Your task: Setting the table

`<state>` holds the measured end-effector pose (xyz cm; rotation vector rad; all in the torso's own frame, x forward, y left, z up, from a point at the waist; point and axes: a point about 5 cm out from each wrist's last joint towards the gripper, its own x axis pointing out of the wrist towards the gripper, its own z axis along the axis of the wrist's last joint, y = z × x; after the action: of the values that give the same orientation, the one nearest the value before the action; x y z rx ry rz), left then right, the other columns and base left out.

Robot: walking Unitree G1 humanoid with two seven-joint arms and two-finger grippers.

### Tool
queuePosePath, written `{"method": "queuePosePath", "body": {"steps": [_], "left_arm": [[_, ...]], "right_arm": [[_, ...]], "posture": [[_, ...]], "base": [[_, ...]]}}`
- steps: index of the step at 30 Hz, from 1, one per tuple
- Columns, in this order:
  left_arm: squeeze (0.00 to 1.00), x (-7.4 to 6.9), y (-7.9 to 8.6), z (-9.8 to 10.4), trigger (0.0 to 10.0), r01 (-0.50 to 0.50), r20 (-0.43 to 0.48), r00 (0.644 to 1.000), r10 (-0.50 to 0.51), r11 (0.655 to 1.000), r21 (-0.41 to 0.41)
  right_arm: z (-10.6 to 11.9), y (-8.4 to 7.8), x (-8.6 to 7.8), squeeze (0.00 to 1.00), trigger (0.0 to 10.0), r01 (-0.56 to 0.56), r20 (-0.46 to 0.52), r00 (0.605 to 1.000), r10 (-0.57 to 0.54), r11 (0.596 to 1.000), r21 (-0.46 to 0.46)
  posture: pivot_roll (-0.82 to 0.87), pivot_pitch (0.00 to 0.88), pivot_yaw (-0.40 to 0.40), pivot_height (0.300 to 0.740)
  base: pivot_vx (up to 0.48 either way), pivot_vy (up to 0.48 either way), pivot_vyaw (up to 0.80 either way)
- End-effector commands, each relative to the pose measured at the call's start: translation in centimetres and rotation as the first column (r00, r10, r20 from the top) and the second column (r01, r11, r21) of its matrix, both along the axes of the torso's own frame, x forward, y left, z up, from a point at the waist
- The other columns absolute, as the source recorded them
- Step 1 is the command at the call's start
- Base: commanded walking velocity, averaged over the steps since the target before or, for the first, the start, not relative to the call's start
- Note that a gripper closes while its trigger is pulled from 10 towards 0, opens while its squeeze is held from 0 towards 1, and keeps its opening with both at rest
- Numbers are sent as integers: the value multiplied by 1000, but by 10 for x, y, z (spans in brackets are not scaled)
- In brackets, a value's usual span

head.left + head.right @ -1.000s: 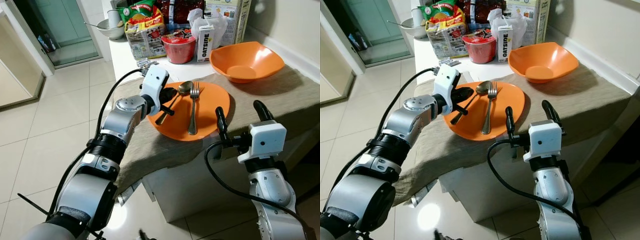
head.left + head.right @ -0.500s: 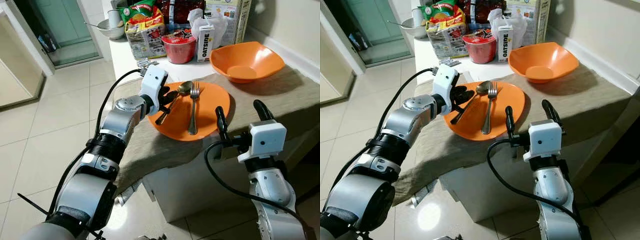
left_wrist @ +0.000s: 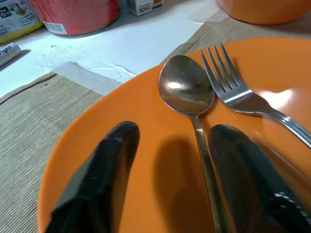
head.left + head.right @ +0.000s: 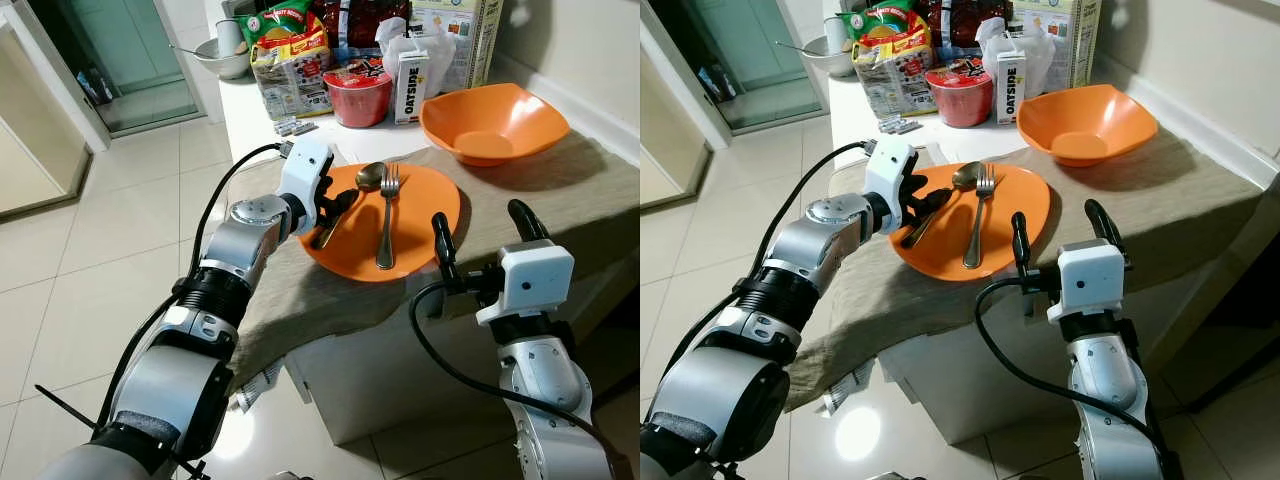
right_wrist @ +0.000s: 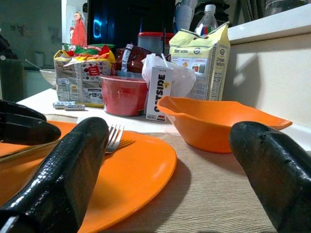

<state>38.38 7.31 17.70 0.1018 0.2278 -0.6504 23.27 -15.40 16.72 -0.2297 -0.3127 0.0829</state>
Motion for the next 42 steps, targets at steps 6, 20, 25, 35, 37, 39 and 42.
{"method": "queuePosePath", "body": {"steps": [6, 20, 25, 35, 37, 39, 42], "left_arm": [[1000, 4, -4, 14, 10000, 23, 28, 999, -23, 1000, -5], [0, 21, 19, 20, 10000, -136, 52, 989, 136, 991, -9], [0, 22, 24, 18, 10000, -175, 29, 984, 176, 984, -30], [0, 23, 15, 16, 10000, -187, -71, 982, 178, 970, -153], [0, 23, 13, 16, 10000, -181, -63, 983, 173, 972, -149], [0, 23, 12, 16, 10000, -177, -60, 984, 170, 973, -148], [0, 23, 10, 19, 10000, -160, -40, 987, 156, 976, -146]], "right_arm": [[2, 2, 0, 0, 10000, -5, 10, 1000, 5, 1000, 5], [1, 3, 0, 0, 10000, -5, 11, 1000, 5, 1000, 8], [1, 4, 0, 0, 10000, -6, 10, 1000, 6, 1000, 8], [0, 4, -1, 0, 10000, -8, 7, 1000, 8, 1000, 7], [0, 4, -1, 0, 10000, -9, 7, 1000, 9, 1000, 7], [0, 4, -1, 0, 10000, -9, 7, 1000, 9, 1000, 7], [0, 4, -1, 0, 10000, -8, 7, 1000, 8, 1000, 7]], "posture": [[-253, 33, 163, 740], [-254, 30, 167, 740], [-255, 30, 171, 740], [-257, 30, 170, 740], [-257, 30, 170, 740], [-257, 31, 169, 740], [-257, 31, 169, 740]], "base": [[0, 0, 0], [0, 0, 0], [0, 0, 0], [0, 0, 0], [0, 0, 0], [0, 0, 0], [0, 0, 0]]}}
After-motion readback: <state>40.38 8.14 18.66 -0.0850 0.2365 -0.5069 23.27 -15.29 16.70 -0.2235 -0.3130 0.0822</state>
